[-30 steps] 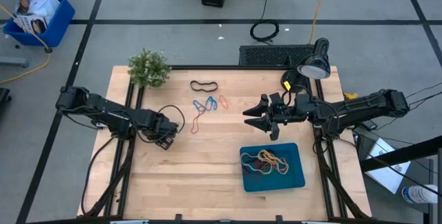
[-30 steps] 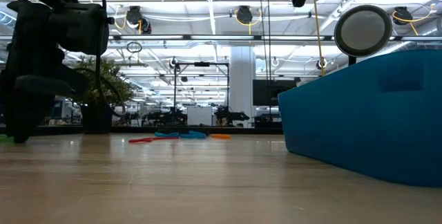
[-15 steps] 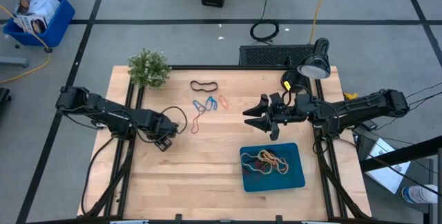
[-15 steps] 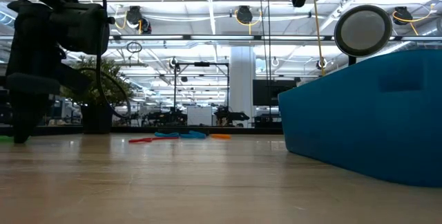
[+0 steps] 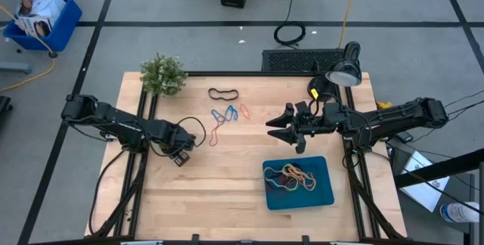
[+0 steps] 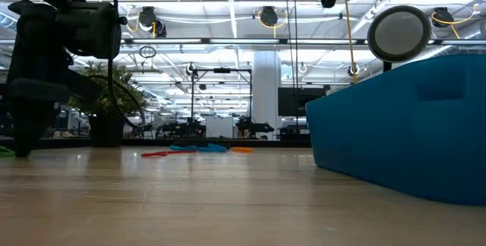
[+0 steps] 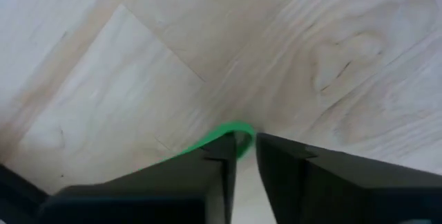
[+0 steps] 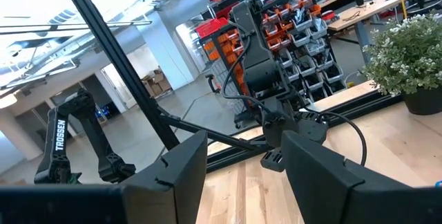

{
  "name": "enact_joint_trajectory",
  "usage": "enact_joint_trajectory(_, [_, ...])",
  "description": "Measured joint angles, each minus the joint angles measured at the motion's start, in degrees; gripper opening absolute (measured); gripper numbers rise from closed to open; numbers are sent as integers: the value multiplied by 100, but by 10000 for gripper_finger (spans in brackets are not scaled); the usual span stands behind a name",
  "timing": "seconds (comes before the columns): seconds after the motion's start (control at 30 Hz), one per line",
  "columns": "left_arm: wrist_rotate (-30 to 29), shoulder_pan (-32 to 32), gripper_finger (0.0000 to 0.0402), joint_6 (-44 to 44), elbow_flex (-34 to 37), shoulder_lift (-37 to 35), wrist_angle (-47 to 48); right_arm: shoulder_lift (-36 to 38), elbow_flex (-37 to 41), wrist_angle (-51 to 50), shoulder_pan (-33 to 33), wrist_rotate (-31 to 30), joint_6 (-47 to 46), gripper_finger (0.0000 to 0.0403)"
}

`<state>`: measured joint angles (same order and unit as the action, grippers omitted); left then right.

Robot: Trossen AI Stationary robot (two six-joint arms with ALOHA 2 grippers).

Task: Pick and place rubber bands into bin
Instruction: Put the green rubber bands into the blue bin

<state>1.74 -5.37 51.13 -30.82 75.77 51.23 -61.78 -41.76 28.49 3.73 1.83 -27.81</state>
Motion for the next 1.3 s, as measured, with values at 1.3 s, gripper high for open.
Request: enact_joint_trajectory(1.3, [-157,4,7,-2803,-3931,-66,-1886,-435,-2,451,893,-1295,2412,180])
